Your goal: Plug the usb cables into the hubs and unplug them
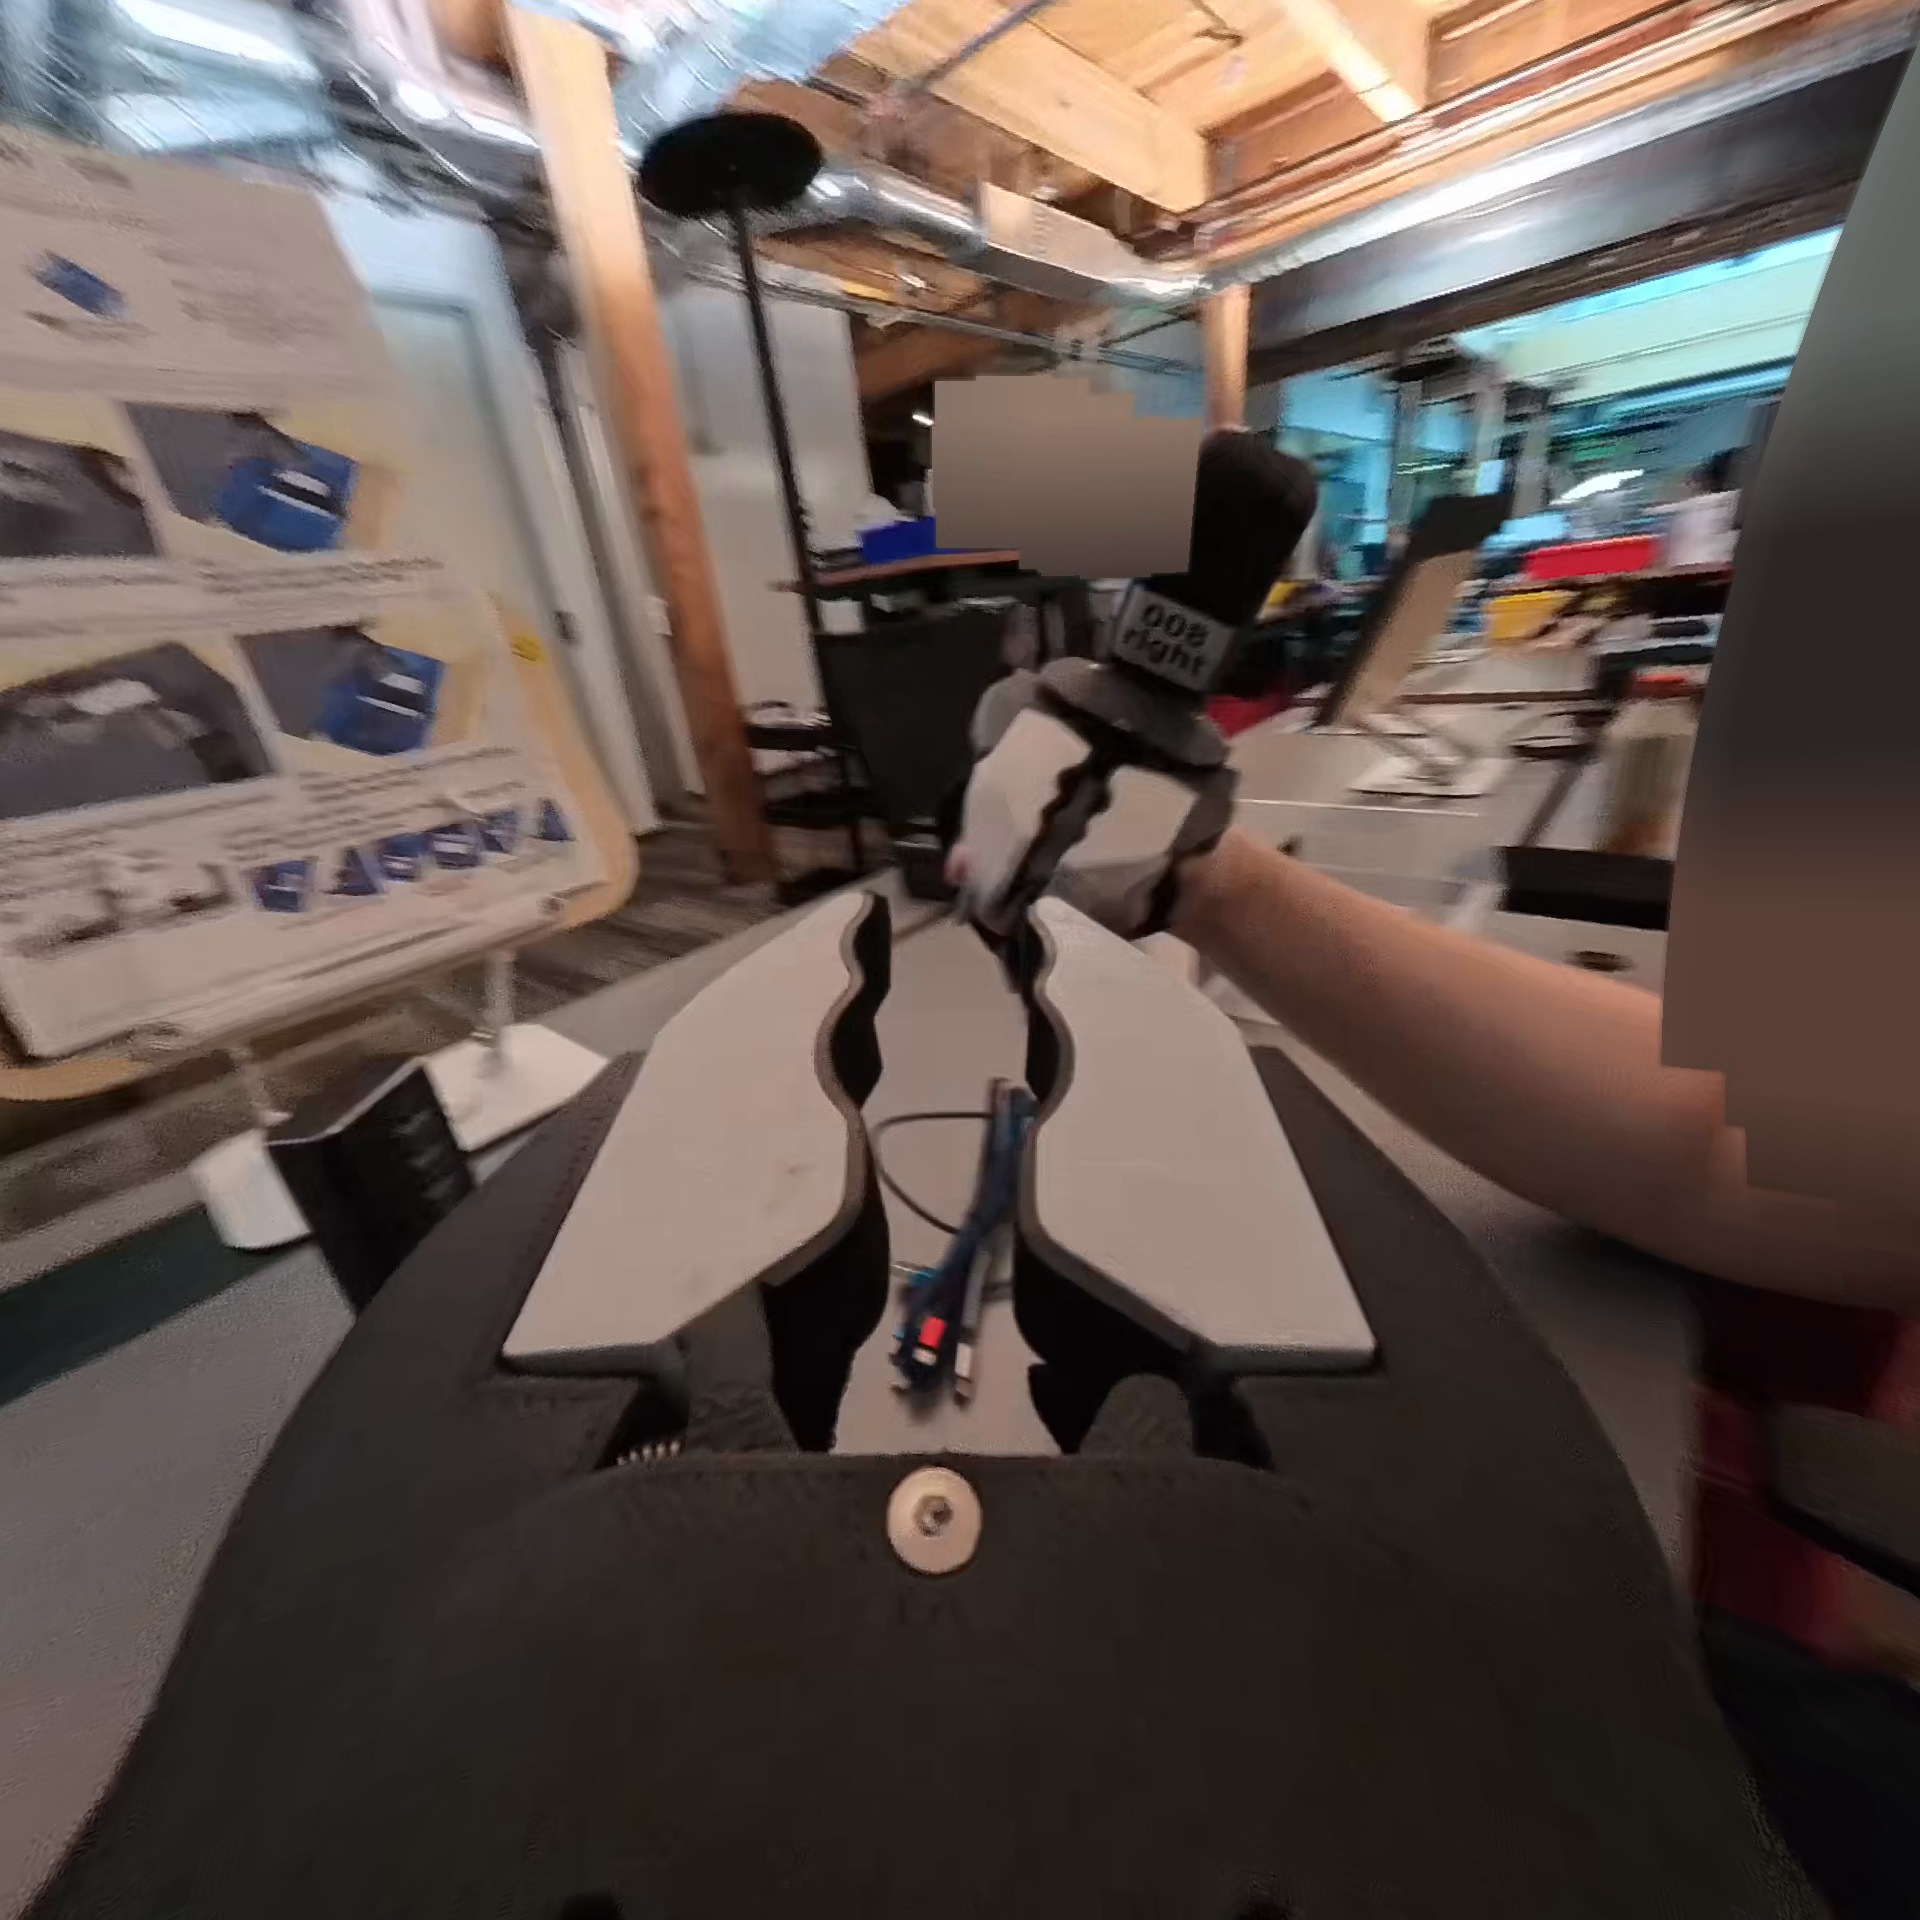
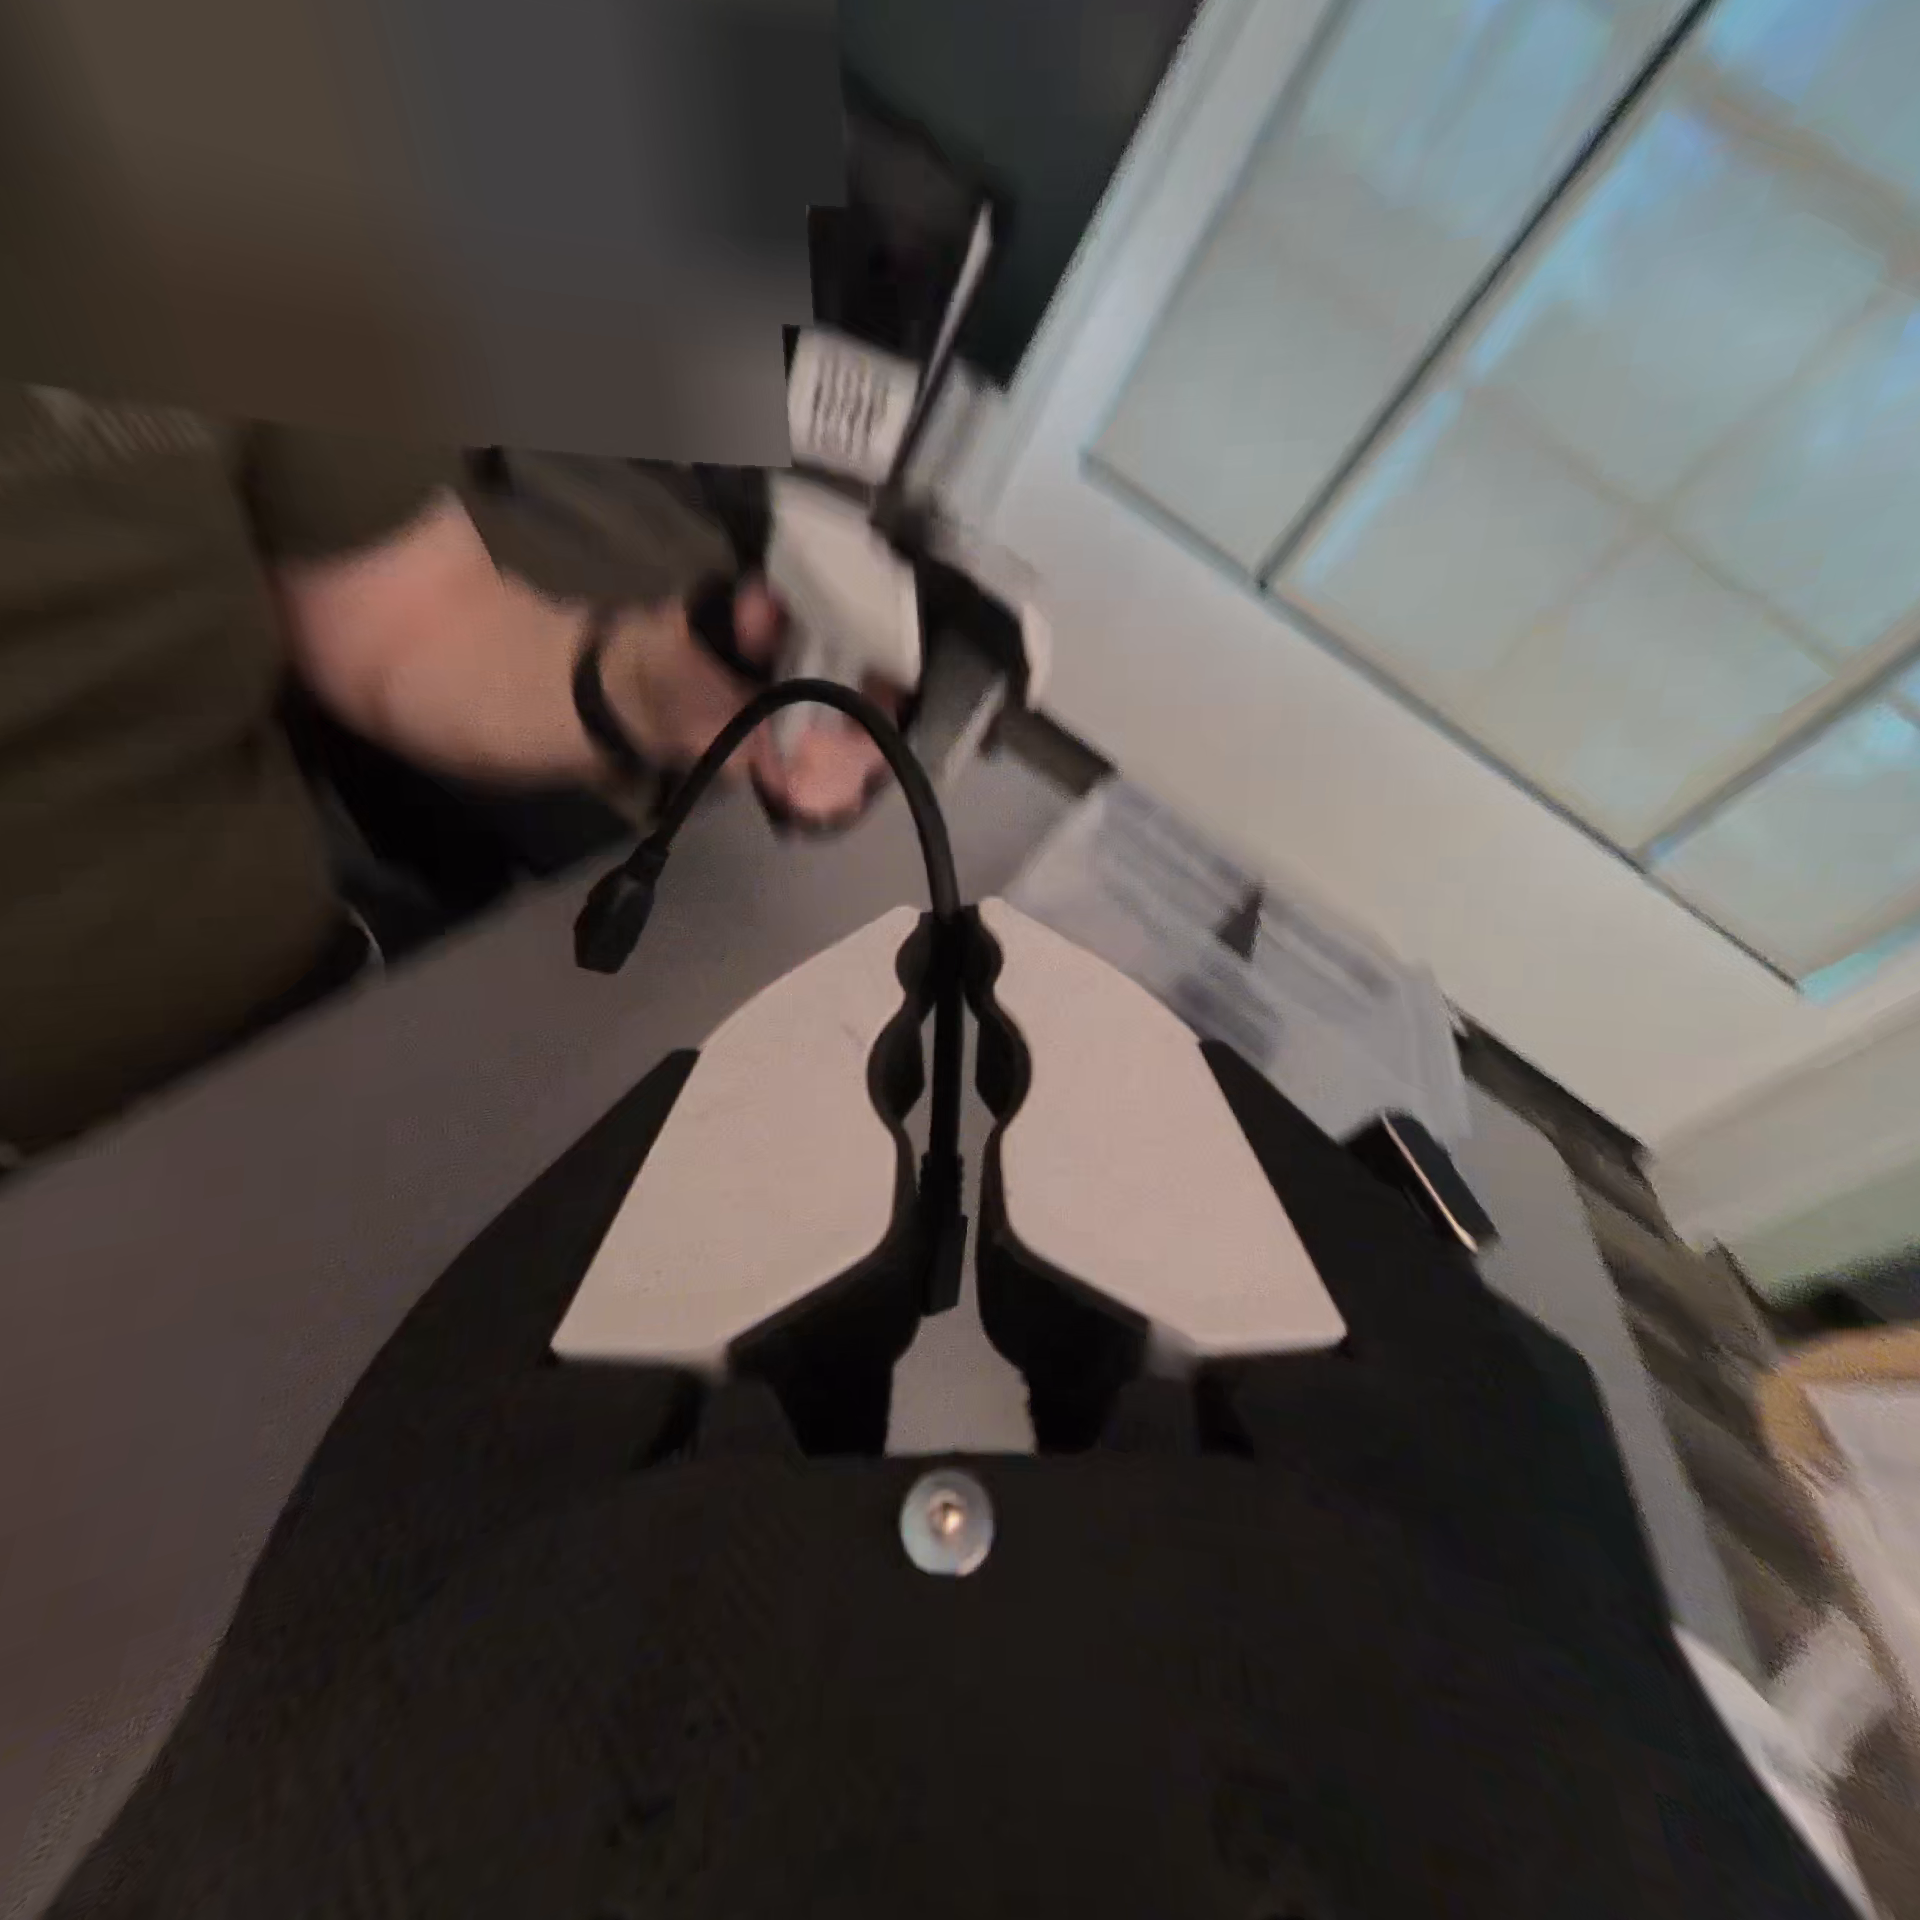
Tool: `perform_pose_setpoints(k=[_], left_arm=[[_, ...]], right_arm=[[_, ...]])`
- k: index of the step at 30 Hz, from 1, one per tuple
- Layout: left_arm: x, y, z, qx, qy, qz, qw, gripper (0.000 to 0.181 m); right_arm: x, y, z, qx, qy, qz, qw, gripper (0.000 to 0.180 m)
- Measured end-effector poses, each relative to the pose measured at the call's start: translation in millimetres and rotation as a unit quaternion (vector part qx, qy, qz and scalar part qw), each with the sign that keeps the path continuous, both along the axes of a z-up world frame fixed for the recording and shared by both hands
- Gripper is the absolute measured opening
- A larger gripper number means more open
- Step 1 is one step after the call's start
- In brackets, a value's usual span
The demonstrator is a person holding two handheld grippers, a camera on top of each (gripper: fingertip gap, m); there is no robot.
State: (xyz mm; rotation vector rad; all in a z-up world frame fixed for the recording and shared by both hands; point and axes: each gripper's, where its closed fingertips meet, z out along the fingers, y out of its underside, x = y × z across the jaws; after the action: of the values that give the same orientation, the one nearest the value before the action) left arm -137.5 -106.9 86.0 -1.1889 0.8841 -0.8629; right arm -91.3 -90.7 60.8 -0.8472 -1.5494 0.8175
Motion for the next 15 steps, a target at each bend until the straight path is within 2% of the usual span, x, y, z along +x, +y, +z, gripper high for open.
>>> perform_pose_setpoints(k=[2, 4, 8, 12, 15], left_arm=[[-4, -9, 2, -0.041, 0.030, -0.044, 0.998, 0.029], [-1, -9, -9, -0.054, 0.084, -0.037, 0.994, 0.037], [13, 0, -42, -0.050, 0.177, -0.003, 0.983, 0.030], [13, 17, -62, -0.063, 0.222, 0.041, 0.972, 0.026], [12, 19, -71, -0.087, 0.240, 0.033, 0.966, 0.028]], right_arm=[[-5, 8, -17, 0.050, -0.070, -0.050, 0.995, 0.004], [-10, 14, -24, 0.087, -0.105, -0.084, 0.987, 0.004], [-20, 20, -41, 0.127, -0.164, -0.118, 0.971, 0.004], [-29, 21, -54, 0.148, -0.199, -0.125, 0.961, 0.004], [-32, 22, -56, 0.157, -0.205, -0.127, 0.958, 0.004]])
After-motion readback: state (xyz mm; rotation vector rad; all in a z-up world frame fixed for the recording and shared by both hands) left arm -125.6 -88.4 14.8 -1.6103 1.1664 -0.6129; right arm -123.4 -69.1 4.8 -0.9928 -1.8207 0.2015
